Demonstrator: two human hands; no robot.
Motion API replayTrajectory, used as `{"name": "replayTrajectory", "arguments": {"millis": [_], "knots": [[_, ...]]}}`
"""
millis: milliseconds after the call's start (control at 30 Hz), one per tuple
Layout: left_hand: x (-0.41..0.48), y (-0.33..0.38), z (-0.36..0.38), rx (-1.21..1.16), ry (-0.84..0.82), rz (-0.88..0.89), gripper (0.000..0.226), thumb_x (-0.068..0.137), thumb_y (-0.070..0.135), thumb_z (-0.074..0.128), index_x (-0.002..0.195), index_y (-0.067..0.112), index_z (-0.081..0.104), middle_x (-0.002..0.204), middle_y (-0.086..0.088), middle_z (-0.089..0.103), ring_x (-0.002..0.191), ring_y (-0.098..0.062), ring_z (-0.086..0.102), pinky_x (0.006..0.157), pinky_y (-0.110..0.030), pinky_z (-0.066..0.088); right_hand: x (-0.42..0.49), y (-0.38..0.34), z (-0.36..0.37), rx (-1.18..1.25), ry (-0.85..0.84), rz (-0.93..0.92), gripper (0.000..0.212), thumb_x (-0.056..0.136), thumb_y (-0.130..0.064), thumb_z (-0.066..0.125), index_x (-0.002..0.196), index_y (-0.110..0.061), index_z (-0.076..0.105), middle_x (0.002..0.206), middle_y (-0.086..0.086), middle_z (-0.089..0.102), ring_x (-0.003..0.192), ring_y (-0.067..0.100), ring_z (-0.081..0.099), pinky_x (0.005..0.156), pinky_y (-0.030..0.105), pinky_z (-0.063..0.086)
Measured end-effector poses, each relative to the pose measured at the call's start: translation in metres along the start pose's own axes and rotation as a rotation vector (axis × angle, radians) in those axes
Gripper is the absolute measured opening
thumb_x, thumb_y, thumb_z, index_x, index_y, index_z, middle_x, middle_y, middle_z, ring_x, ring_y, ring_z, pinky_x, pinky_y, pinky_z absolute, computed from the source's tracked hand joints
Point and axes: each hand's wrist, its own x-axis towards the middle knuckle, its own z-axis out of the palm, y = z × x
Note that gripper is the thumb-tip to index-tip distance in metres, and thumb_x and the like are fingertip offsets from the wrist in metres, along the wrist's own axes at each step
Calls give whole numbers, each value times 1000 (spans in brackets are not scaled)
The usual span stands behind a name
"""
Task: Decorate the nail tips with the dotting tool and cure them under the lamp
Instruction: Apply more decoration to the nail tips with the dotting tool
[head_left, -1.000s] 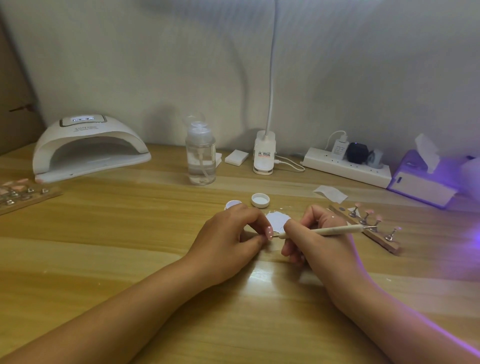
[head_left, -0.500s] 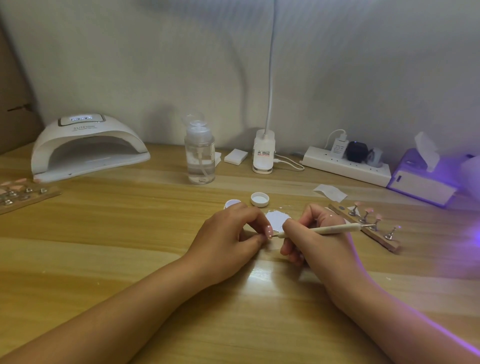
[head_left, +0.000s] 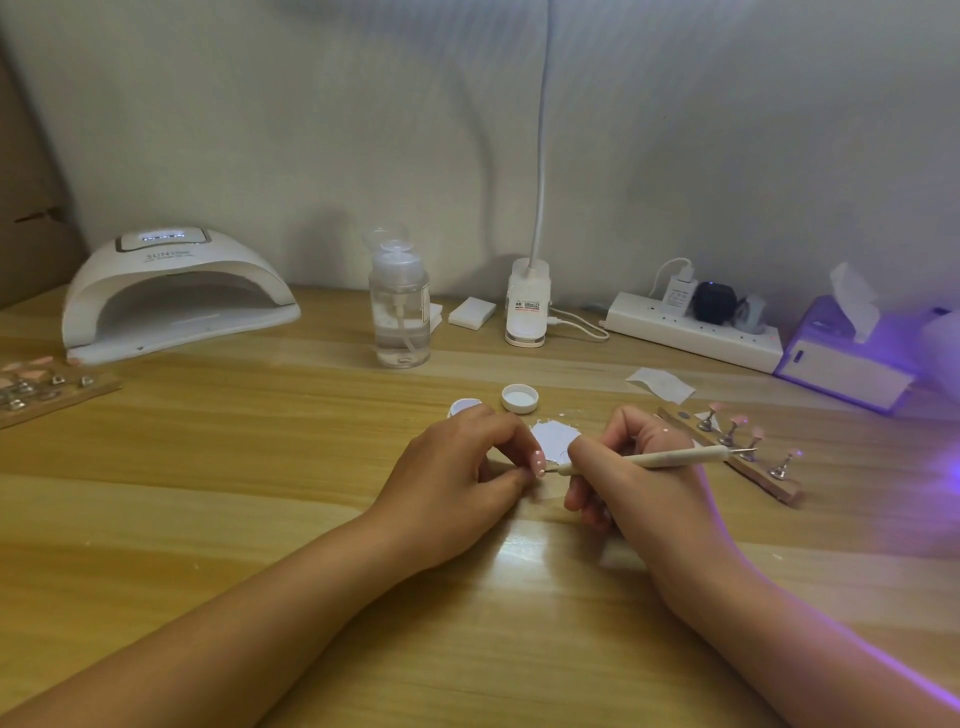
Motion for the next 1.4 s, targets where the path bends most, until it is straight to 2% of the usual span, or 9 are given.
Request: {"name": "replayTrajectory", "arguments": {"millis": [300, 567, 900, 1067, 1133, 1200, 1267, 1333, 1400], "knots": [[-1, 1, 0, -5, 1, 0, 18, 86, 17, 70, 82, 34, 68, 86, 30, 53, 60, 1, 53, 62, -14, 32, 1, 4, -1, -38, -6, 1, 14, 62, -27, 61, 55, -26, 50, 55, 11, 68, 41, 13, 54, 40, 20, 39], [0, 2, 0, -2, -4, -3, 19, 86, 17, 70, 82, 35, 66, 87, 33, 52, 61, 2, 53, 62, -13, 32, 2, 4, -1, 0, 16, -8, 14, 62, -25, 60, 52, -26, 50, 51, 12, 65, 38, 12, 50, 39, 19, 37], [-1, 1, 0, -11, 2, -8, 20, 86, 17, 70, 81, 36, 67, 84, 24, 54, 59, 1, 54, 63, -15, 33, 2, 6, -1, -7, -7, -14, 14, 64, -25, 61, 55, -26, 50, 54, 12, 67, 40, 14, 53, 40, 20, 38], [0, 1, 0, -13, -8, -10, 21, 86, 16, 69, 81, 36, 66, 89, 33, 53, 60, 1, 54, 63, -15, 33, -1, 2, -6, 134, 62, -85, 39, 82, -6, 62, 51, -25, 48, 48, 9, 59, 37, 11, 46, 37, 19, 34], [0, 1, 0, -14, -6, -12, 23, 85, 13, 68, 80, 35, 65, 88, 36, 53, 60, 1, 54, 63, -17, 34, -3, -1, -7, 221, 133, -147, 42, 85, -10, 68, 52, -26, 48, 43, 5, 53, 36, 9, 42, 36, 16, 32], [-1, 1, 0, -10, -3, -12, 24, 85, 12, 67, 80, 36, 65, 88, 38, 53, 60, 3, 54, 63, -16, 32, -6, -6, -6, 270, 193, -213, 39, 88, -27, 70, 57, -27, 47, 40, -1, 45, 35, 7, 37, 37, 14, 29], [-1, 1, 0, -14, -2, -11, 23, 86, 12, 66, 80, 35, 66, 89, 38, 53, 64, 9, 52, 62, -12, 30, -6, -9, -5, 286, 241, -265, 30, 83, -42, 65, 66, -27, 46, 40, -4, 40, 35, 6, 34, 38, 14, 29], [-1, 1, 0, -19, -5, -10, 22, 87, 12, 65, 81, 34, 66, 89, 39, 54, 68, 14, 51, 62, -10, 29, -5, -12, -7, 275, 286, -299, 31, 81, -45, 66, 75, -22, 47, 43, -4, 45, 37, 6, 38, 40, 14, 33], [-1, 1, 0, -17, -5, -6, 21, 87, 13, 65, 82, 33, 66, 90, 39, 55, 69, 15, 50, 62, -10, 30, 0, -17, -12, 246, 322, -331, 27, 86, -43, 65, 82, -21, 50, 52, -1, 57, 42, 7, 46, 42, 16, 39]]}}
